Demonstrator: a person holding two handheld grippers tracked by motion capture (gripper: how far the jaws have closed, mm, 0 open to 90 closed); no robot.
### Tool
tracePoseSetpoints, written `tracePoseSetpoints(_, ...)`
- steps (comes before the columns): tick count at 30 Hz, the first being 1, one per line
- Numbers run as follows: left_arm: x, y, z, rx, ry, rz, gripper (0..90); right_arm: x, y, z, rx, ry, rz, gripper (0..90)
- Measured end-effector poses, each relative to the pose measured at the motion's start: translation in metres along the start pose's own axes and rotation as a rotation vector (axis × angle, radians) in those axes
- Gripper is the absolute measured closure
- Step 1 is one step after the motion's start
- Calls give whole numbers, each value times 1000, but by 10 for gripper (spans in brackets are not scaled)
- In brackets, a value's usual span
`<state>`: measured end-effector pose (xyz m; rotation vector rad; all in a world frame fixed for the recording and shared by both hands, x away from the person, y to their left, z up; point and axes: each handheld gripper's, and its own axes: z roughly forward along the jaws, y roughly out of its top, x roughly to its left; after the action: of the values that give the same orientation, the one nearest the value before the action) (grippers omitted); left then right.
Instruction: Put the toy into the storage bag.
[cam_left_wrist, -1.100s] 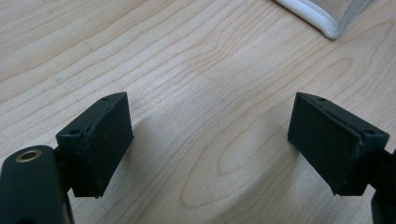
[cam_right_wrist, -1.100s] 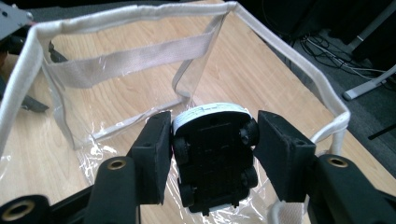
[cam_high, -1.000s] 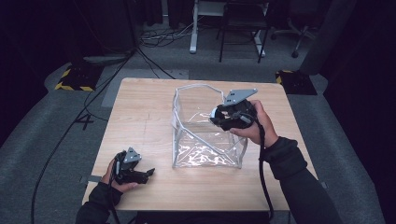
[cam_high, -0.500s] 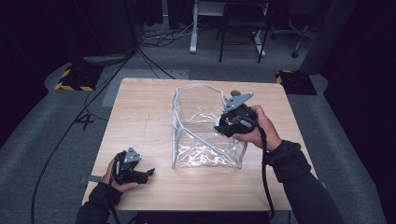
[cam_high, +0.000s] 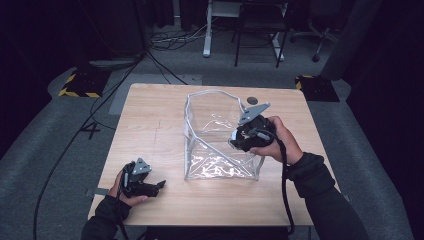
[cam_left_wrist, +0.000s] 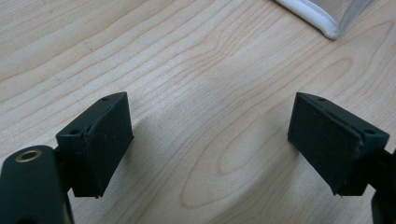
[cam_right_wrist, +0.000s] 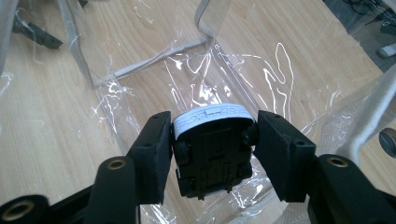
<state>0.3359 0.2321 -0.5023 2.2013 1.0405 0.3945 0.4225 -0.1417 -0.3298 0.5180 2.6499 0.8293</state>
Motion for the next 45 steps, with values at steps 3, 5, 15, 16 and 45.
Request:
tracePoseSetpoints(3, 0, 0, 0, 0, 0, 0, 140, 0, 0, 1, 10, 12, -4, 468)
tracePoseSetpoints(5, 0, 0, 0, 0, 0, 0, 140, 0, 0, 1, 21, 25, -10, 468)
tracePoseSetpoints(15, 0, 0, 0, 0, 1, 2, 141, 1, 0, 2, 66, 67, -30, 467)
tracePoseSetpoints(16, 0, 0, 0, 0, 1, 2, 140, 2, 0, 3, 69, 70, -32, 468)
tracePoseSetpoints(45, 0, 0, 0, 0, 0, 0, 140, 6, 1, 5, 126, 47, -52, 465)
